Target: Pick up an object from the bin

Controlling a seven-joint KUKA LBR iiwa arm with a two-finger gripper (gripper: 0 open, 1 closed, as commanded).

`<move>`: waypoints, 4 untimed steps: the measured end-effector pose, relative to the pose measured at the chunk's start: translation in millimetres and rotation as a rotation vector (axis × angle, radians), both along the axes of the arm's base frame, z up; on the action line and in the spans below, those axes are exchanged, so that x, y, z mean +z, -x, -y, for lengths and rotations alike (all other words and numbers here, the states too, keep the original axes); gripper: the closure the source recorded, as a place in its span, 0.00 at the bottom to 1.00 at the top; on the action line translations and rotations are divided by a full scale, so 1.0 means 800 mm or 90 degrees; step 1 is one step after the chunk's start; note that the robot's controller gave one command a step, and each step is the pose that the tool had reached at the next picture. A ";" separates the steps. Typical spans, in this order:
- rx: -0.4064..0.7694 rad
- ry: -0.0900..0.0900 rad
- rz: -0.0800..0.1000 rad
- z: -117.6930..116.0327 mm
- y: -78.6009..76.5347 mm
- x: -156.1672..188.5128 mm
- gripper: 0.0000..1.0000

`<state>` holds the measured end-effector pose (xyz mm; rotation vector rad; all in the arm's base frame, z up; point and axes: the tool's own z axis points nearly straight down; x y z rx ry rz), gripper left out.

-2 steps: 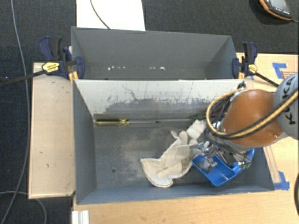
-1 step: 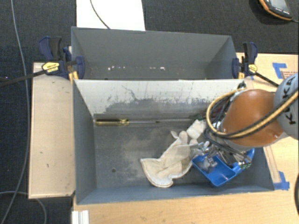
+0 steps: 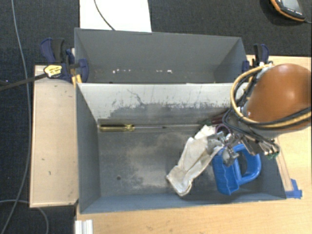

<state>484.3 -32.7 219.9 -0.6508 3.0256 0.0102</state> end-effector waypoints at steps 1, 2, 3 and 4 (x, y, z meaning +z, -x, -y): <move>0.000 0.000 0.000 0.000 0.000 0.000 1.00; 0.120 0.005 0.004 -0.049 -0.016 -0.080 1.00; 0.331 0.012 0.009 0.026 0.004 -0.070 1.00; 0.267 0.013 0.007 0.019 0.002 -0.091 1.00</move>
Offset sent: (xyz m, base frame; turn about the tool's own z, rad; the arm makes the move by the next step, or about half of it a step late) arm 0.0281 0.0910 -0.1499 -0.4355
